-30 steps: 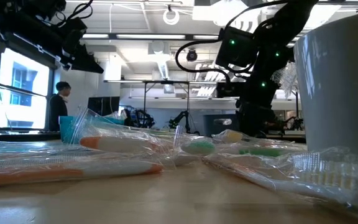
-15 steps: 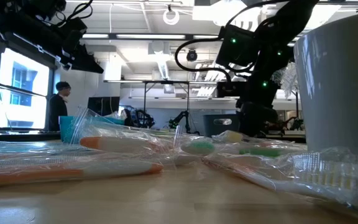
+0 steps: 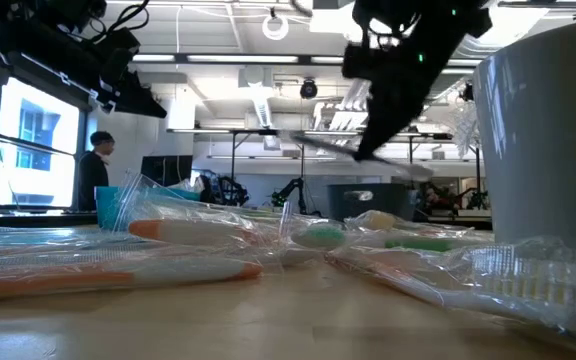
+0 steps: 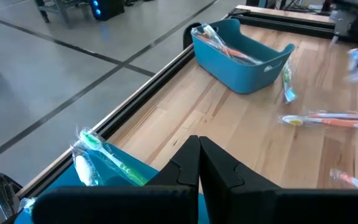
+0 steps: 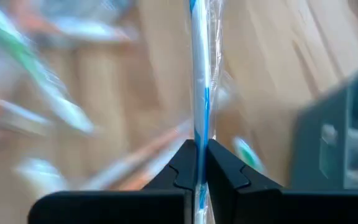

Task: Pick & Place Toothbrushes
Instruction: Put the blue toothbrush into the light gray bin

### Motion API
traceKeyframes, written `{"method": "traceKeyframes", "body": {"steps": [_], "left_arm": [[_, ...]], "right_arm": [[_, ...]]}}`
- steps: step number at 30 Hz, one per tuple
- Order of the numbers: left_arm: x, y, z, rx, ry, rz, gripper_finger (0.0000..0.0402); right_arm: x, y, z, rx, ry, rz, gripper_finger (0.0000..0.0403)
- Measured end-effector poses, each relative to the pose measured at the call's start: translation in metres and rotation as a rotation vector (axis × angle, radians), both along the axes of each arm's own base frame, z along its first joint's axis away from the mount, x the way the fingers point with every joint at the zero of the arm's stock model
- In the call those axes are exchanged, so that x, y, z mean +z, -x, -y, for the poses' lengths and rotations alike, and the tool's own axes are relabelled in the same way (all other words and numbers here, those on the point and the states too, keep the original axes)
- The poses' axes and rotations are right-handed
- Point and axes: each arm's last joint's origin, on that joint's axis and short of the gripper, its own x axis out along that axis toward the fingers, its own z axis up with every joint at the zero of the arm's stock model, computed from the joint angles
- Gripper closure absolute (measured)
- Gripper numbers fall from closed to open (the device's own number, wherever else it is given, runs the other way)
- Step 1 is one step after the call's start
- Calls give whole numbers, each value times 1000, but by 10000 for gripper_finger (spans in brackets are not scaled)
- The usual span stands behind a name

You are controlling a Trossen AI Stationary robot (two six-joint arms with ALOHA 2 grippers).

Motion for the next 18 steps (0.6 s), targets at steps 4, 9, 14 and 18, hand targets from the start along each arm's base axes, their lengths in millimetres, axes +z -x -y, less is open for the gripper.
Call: {"method": "traceKeyframes", "body": {"steps": [4,9,14,18], "left_arm": [[0,0,0,2,0,-1,400],[0,0,0,1,3,-3,400],[0,0,0,0,2,-1,400],[0,0,0,5,16,7,400]], "right_arm": [[18,8,-12,60,-80,64,392],[38,20,-36,93,-154,144,392],[48,29,-61,99,-209,186,392],[48,34,-82,153,-244,176,392]]}}
